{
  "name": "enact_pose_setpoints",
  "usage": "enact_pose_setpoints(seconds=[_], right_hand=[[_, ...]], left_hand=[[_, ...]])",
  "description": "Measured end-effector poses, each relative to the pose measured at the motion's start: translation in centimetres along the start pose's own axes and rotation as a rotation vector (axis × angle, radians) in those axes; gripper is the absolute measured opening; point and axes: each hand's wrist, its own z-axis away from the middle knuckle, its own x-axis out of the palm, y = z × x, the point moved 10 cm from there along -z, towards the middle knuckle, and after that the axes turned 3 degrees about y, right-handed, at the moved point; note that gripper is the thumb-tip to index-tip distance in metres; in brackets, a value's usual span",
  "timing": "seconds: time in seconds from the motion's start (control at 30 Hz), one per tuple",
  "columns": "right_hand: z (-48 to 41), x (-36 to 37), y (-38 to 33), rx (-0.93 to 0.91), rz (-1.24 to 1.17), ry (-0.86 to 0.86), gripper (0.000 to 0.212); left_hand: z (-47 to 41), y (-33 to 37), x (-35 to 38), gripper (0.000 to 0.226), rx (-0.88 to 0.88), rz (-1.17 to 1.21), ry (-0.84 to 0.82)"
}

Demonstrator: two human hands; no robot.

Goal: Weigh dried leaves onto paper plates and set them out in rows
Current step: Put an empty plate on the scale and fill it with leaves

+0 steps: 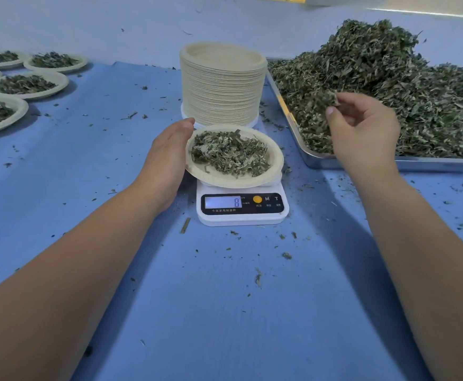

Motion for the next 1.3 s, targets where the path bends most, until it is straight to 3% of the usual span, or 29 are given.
enact_pose_setpoints(seconds=[0.1, 0.3, 0.5, 0.73, 0.87, 0.97, 1.07, 1.13, 1.3], right_hand=[[-0.5, 0.2, 2.5, 0.066, 0.24, -0.112, 0.044], [1.3, 1.9, -0.9, -0.101, 0.11, -0.139, 0.038], [3.8, 4.5, -3.6, -0.209, 0.026, -0.295, 0.03], [6.4, 7.0, -6.7, -0.316, 0.166, -0.503, 0.031], [7.1, 8.9, -9.5, -0.391, 0.211, -0.591, 0.044], [7.7, 11.2, -10.8, -0.482, 0.376, -0.666, 0.064], [8.2, 13.7, -11.1, -0.493, 0.464, -0.77, 0.07], [8.4, 14.7, -11.6, -0.517, 0.474, -0.804, 0.062], [7.8, 14.9, -13.0, -0.566, 0.361, -0.698, 0.012]], left_hand=[[0.3, 0.2, -0.1, 0.064, 0.009, 0.028, 0.027], [-0.1, 0.2, -0.1, 0.056, 0.02, 0.018, 0.013], [-0.1, -0.1, -0.1, 0.055, 0.008, 0.022, 0.019], [0.3, 0.3, 0.1, 0.048, -0.004, 0.048, 0.007], [0.8, 0.8, 0.6, 0.04, 0.02, 0.053, -0.031], [1.0, 1.1, 0.6, 0.038, 0.024, 0.069, -0.031], [1.0, 1.1, 0.5, 0.039, 0.025, 0.056, -0.029], [1.0, 1.1, 0.3, 0.036, 0.015, 0.057, 0.001], [0.5, 0.5, 0.2, 0.041, -0.018, 0.038, 0.014]])
